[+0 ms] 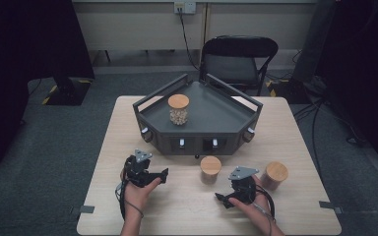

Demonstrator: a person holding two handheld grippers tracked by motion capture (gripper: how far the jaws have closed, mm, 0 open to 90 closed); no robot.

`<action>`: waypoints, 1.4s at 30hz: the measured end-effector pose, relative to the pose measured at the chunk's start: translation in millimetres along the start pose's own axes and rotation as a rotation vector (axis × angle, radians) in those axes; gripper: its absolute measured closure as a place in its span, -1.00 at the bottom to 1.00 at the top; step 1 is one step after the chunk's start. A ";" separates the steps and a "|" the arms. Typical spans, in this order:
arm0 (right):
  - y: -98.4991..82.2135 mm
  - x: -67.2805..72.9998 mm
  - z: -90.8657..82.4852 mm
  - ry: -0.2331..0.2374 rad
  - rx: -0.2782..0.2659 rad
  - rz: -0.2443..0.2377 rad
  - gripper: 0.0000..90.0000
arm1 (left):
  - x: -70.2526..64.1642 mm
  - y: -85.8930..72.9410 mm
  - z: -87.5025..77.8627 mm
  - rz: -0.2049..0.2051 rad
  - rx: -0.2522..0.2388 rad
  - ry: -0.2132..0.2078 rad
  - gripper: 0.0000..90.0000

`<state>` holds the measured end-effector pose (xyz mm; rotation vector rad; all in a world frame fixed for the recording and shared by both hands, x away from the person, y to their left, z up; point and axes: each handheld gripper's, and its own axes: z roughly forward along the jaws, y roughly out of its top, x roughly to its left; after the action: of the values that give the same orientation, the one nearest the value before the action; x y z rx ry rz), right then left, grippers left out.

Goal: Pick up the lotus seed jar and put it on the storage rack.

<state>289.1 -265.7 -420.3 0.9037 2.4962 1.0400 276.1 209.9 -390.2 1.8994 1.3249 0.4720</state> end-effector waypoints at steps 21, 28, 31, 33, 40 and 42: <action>-0.2 0.3 -0.1 0.000 0.000 0.001 -1.00 | -4.0 -15.3 7.0 0.002 0.043 0.016 -0.87; -0.2 0.4 -0.2 0.000 0.000 0.001 -1.00 | -6.6 -20.2 7.3 0.009 0.054 0.023 -0.87; -0.2 0.3 -0.2 0.000 0.000 0.001 -1.00 | -7.9 -21.8 8.0 0.017 0.057 0.026 -0.87; -0.2 0.4 -0.2 0.000 0.000 0.001 -1.00 | -7.6 -22.9 8.2 0.021 0.061 0.023 -0.87; -0.1 0.4 -0.2 0.000 0.000 0.001 -1.00 | -9.0 -26.5 8.6 0.037 0.066 0.024 -0.88; -0.1 0.3 -0.2 0.000 0.000 0.001 -1.00 | -8.5 -27.0 8.2 0.040 0.067 0.020 -0.89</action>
<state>288.7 -265.6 -420.3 0.9049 2.4962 1.0407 261.3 203.8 -414.8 1.9841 1.3333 0.4727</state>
